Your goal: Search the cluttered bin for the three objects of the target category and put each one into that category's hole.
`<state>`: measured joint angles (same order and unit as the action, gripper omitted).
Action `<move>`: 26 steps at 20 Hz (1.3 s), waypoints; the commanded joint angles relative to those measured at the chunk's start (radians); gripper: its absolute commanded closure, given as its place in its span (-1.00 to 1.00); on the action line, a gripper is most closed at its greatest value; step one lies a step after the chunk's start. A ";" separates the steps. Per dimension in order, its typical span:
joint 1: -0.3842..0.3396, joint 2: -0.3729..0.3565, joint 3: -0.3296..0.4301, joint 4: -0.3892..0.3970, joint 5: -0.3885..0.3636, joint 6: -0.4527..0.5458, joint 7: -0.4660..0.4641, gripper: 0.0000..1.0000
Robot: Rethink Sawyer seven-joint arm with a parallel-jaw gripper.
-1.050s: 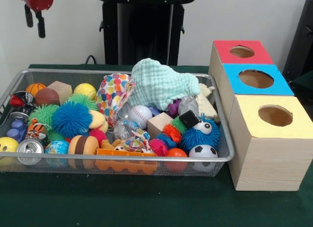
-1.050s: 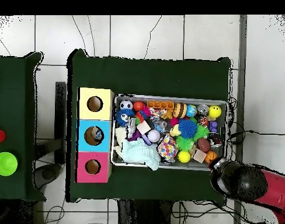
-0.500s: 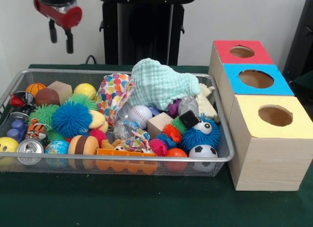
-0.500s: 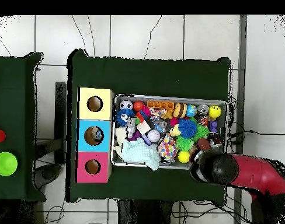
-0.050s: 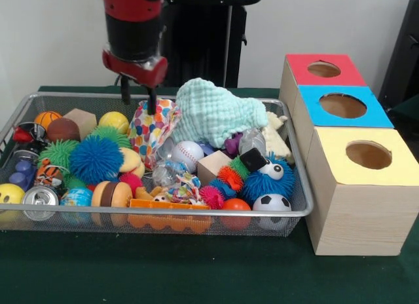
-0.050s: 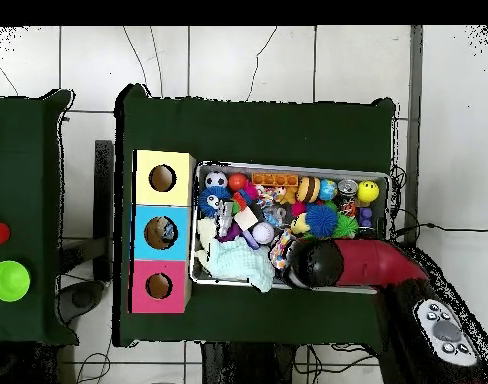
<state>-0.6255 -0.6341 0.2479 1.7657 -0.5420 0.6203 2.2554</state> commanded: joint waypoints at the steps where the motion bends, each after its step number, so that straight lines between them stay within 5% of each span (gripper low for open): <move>1: 0.072 0.159 -0.039 -0.144 0.034 -0.126 0.185 -1.00; 11: 0.185 0.297 -0.107 -0.297 0.151 -0.180 0.226 -1.00; 21: 0.154 0.280 -0.123 -0.233 0.216 -0.242 0.154 -1.00; 26: 0.141 0.198 -0.113 -0.160 0.250 -0.196 0.117 -1.00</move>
<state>-0.4563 -0.4693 0.1153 1.5725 -0.3339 0.5049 2.2565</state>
